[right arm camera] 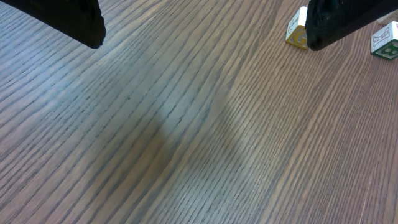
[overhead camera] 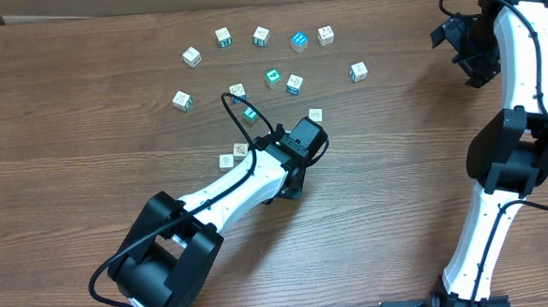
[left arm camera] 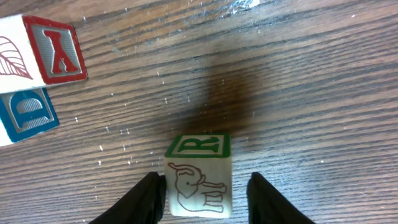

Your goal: Form a circle

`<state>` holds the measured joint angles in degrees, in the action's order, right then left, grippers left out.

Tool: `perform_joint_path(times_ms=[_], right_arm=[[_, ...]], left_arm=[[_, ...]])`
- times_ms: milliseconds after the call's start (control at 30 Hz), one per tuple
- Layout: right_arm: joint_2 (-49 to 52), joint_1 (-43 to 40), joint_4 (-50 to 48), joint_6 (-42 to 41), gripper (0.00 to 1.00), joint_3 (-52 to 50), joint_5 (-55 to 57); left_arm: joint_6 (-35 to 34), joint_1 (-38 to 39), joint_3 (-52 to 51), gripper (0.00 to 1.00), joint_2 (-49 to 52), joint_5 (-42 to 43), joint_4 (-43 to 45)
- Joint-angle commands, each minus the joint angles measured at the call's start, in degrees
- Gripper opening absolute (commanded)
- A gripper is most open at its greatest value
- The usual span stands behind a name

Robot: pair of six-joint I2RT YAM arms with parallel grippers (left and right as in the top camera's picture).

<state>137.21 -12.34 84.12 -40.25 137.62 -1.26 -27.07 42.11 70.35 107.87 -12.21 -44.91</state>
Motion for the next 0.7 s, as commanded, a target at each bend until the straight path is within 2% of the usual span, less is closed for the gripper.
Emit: perform_joint_path(times_ms=[0, 167, 433, 667], right_arm=[[-1.55, -0.11, -0.07, 0.17, 1.00, 0.98, 0.11], [-1.55, -0.11, -0.07, 0.17, 1.00, 0.98, 0.11], [-1.55, -0.11, -0.07, 0.17, 1.00, 0.98, 0.11], [-1.55, -0.11, -0.07, 0.17, 1.00, 0.98, 0.11]], left_arm=[[-0.85, -0.11, -0.83, 0.40, 0.79, 0.22, 0.28], [-0.85, -0.11, -0.83, 0.40, 1.57, 0.22, 0.44], [-0.83, -0.11, -0.83, 0.33, 1.57, 0.24, 0.55], [-0.31, -0.13, 0.11, 0.33, 1.57, -0.28, 0.02]])
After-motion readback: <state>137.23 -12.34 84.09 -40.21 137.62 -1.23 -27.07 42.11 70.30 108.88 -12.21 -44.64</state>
